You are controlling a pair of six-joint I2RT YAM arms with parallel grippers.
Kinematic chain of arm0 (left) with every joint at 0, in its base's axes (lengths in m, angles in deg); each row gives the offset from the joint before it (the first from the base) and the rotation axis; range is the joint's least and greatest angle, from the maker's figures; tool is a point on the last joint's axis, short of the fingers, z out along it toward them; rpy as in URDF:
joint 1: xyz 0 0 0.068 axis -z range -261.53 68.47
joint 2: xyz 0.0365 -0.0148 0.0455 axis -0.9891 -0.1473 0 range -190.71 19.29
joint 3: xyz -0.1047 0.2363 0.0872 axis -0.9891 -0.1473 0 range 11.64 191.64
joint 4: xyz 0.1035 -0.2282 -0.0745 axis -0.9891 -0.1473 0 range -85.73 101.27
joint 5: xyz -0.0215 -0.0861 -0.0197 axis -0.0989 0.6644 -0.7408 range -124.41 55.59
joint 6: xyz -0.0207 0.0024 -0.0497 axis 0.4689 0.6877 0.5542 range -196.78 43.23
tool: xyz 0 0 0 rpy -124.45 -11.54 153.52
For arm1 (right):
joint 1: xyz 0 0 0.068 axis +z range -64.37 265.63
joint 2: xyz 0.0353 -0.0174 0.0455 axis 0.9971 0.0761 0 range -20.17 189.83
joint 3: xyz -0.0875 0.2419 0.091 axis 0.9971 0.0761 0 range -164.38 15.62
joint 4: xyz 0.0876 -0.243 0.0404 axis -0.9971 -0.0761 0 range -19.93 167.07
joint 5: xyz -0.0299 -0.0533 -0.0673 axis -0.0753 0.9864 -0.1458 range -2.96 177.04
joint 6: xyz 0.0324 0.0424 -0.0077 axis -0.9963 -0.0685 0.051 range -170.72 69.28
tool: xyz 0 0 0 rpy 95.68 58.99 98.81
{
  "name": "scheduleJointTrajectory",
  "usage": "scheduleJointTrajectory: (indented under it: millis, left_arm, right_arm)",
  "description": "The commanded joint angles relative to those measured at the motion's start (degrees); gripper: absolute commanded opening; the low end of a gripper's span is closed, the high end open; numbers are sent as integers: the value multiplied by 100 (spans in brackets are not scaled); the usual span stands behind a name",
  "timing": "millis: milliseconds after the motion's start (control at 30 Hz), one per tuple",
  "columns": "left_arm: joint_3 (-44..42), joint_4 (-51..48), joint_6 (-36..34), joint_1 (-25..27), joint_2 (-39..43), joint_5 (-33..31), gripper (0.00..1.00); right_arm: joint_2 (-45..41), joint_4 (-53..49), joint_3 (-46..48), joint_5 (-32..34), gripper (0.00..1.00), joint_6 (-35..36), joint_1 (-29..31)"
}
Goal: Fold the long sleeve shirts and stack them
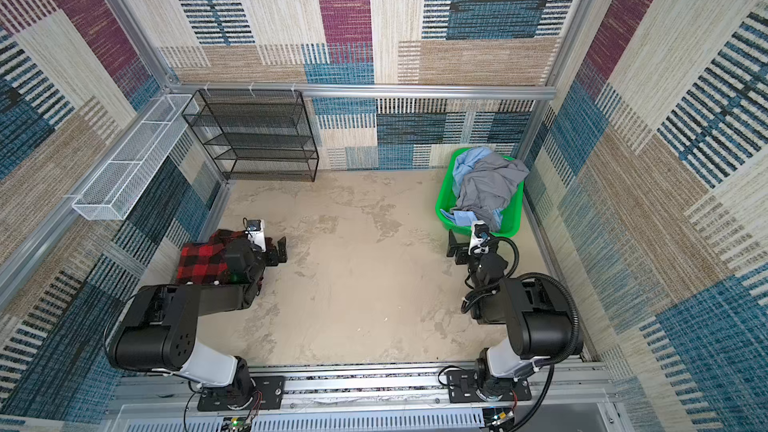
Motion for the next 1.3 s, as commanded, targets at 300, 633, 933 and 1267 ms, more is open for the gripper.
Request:
scheduleJointTrajectory:
  millis: [300,633,933,1267]
  left_arm:
    - [37,47,-79,-10,3,20,99]
    - [36,47,-74,-10,1,22,99]
    - [53,20,-46,-45,-2,55,99]
    - [936,-2170,484,109,1492,-258,99]
  right_arm:
    - [-10,53,-19,-44,100,20,5]
    - [-10,52,-27,-41,100,13,-2]
    - [-419,-380,-124,354,100,158,212]
    - [-3174,-3565,-1919,-314,100,-2149,1397]
